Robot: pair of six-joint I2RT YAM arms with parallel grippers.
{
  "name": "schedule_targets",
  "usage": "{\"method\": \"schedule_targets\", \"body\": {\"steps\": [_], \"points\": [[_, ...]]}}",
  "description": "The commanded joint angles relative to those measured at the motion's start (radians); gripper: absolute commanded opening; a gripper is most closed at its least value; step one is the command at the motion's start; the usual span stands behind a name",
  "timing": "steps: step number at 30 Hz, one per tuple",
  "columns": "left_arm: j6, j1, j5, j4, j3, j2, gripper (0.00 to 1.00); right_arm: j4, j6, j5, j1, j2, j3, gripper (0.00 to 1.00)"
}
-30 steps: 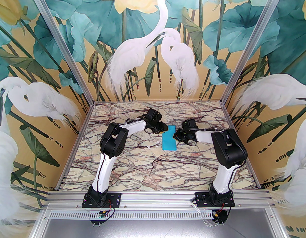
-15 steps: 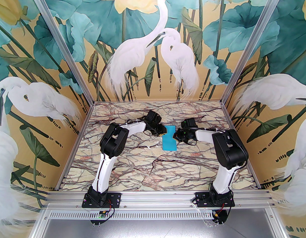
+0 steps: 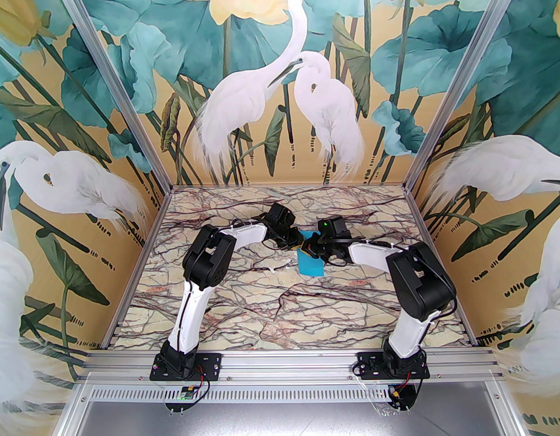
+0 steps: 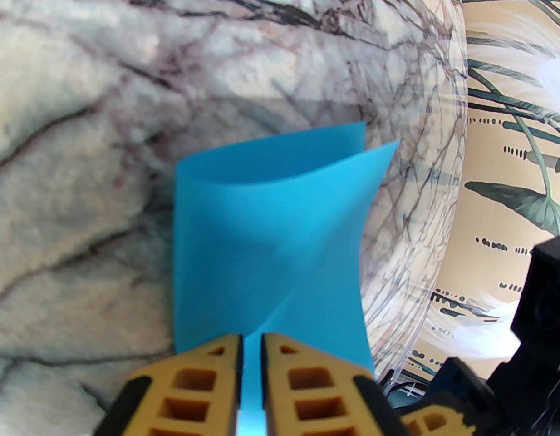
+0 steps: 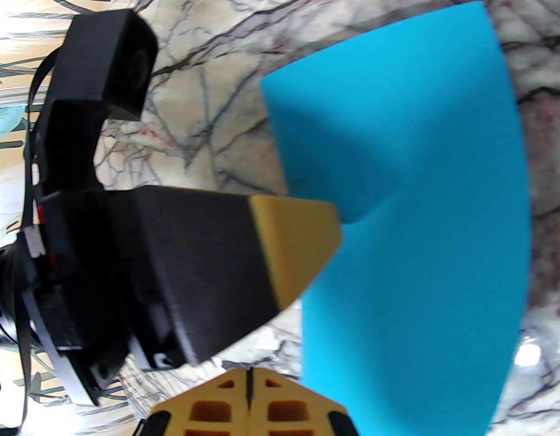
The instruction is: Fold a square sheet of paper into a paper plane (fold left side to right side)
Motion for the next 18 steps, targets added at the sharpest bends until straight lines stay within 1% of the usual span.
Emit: {"method": "schedule_targets", "body": {"steps": [1, 8, 18], "points": [[0.005, -0.005, 0.001, 0.012, -0.007, 0.02, 0.17, 0.058, 0.044, -0.024, 0.017, 0.041, -0.022, 0.0], [-0.002, -0.011, 0.002, 0.02, -0.011, 0.021, 0.17, 0.062, 0.033, -0.04, 0.029, 0.07, -0.02, 0.0], [-0.004, -0.014, 0.0, 0.024, -0.02, 0.024, 0.17, -0.003, -0.011, -0.023, 0.037, 0.11, -0.021, 0.0]]}}
